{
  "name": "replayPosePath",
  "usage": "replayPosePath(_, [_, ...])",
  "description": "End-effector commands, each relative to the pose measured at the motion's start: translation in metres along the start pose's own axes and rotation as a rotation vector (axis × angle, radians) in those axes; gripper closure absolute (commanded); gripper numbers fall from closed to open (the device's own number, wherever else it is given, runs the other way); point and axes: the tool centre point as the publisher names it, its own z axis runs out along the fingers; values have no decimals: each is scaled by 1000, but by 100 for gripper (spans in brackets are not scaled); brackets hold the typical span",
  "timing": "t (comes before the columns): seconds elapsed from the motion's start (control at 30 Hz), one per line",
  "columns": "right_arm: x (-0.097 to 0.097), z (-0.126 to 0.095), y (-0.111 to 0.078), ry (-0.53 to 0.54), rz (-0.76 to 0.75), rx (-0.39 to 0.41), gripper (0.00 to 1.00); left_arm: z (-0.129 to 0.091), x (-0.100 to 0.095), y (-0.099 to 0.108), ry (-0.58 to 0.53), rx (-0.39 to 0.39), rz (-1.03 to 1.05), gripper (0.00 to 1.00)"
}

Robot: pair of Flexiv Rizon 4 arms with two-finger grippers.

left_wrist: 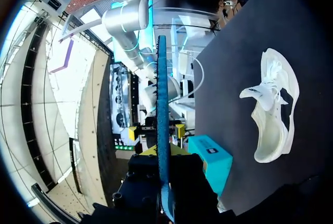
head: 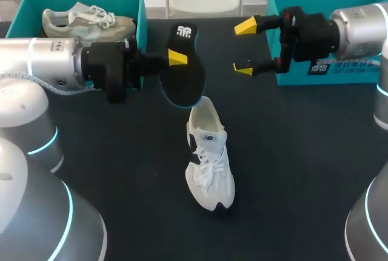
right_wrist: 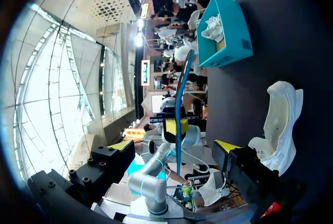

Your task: Take the shoe out of the shoebox, open the shoe tongue, remove and reinsert the insole, then place the shoe into the shoebox

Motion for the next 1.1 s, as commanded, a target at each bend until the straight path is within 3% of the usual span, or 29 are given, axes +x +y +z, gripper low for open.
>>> replayPosePath(0.03, [-1,0,1,-2,0,4,0,-2,-2,-4,2,-6,1,100])
replayPosePath(0.37, [-1,0,1,-2,0,4,0,-2,-2,-4,2,-6,1,100])
replayPosePath(0.4, [-1,0,1,-2,0,4,0,-3,-2,-5,57,-5,-49,100])
replayPosePath(0.43, [-1,0,1,-2,0,4,0,-6,-7,-10,70,30,-159,100])
replayPosePath(0.47, [-1,0,1,-2,0,4,0,-8,-9,-12,135,1,-277,100])
replayPosePath(0.57, [-1,0,1,-2,0,4,0,-17,-17,-20,252,13,-521,100])
replayPosePath(0.6, [-1,0,1,-2,0,4,0,-19,-19,-22,244,12,-559,100])
replayPosePath(0.67, [-1,0,1,-2,0,4,0,-23,-22,-24,329,-17,-749,100])
replayPosePath(0.83, [-1,0,1,-2,0,4,0,-28,-24,-33,436,-2,-1133,100])
replayPosePath(0.93, [-1,0,1,-2,0,4,0,-30,-24,-40,465,29,-1327,100])
replayPosePath(1.1, [-1,0,1,-2,0,4,0,-28,-23,-33,399,47,-1656,100])
